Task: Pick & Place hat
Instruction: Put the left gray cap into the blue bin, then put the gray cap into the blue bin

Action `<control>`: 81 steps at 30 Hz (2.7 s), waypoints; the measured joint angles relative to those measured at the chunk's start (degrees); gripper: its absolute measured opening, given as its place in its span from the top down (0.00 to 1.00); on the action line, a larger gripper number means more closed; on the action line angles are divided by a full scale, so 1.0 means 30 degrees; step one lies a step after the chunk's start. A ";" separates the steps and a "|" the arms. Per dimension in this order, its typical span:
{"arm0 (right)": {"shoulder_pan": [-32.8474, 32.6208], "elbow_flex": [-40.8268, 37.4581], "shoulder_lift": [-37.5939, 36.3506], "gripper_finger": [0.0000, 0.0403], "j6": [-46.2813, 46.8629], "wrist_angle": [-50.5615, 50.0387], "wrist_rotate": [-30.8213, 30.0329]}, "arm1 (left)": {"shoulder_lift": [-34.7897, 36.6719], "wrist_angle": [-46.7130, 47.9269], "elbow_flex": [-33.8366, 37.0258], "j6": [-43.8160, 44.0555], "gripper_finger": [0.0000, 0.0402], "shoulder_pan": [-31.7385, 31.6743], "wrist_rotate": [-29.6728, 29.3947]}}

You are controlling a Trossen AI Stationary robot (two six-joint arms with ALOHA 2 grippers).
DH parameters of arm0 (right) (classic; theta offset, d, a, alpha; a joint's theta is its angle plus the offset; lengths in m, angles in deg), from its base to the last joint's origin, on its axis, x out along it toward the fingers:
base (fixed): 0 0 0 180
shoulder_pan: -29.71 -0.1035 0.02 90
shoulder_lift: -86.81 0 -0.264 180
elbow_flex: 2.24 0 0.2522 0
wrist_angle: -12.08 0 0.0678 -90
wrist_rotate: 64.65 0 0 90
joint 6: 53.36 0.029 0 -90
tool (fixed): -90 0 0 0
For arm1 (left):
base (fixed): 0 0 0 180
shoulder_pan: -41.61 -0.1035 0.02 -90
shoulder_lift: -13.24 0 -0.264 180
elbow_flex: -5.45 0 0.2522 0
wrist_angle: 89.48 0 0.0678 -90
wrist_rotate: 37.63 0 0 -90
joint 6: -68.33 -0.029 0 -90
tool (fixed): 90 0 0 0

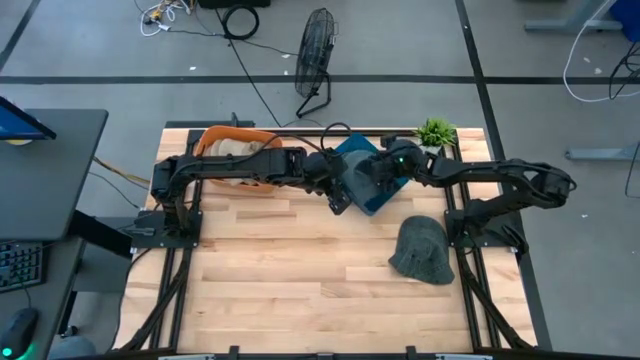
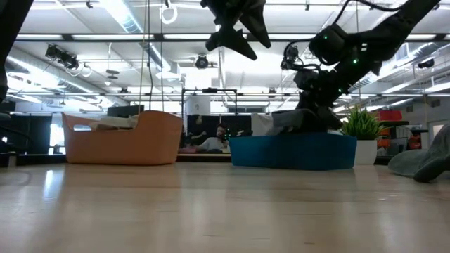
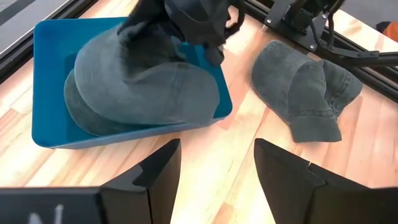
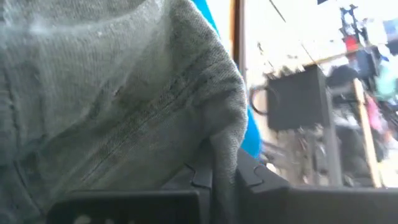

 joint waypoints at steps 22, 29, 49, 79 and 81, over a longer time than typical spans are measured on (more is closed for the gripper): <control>-0.0480 0.1113 0.1156 0.65 0.3650 -0.0861 -0.2426 | -0.0015 -0.0015 0.0007 0.0065 0.48 -0.0029 0.0007; -0.0657 0.3325 -0.0747 0.63 0.6529 -0.5694 -0.1448 | -0.0015 -0.0022 0.0007 0.0073 0.48 0.0012 0.0007; -0.6174 0.9299 -0.5783 0.64 1.3674 -1.8123 0.1069 | 0.1108 0.0815 0.0010 -0.0947 0.52 0.0774 0.0093; -1.6491 0.9387 -0.2049 0.62 2.9415 -2.8924 0.4201 | 0.2871 0.2871 0.0000 -0.0945 0.58 0.1173 0.0066; -1.6622 0.9380 -0.1295 0.60 2.9070 -2.8826 0.4057 | 0.2871 0.2871 0.0000 -0.0940 0.58 0.1173 0.0066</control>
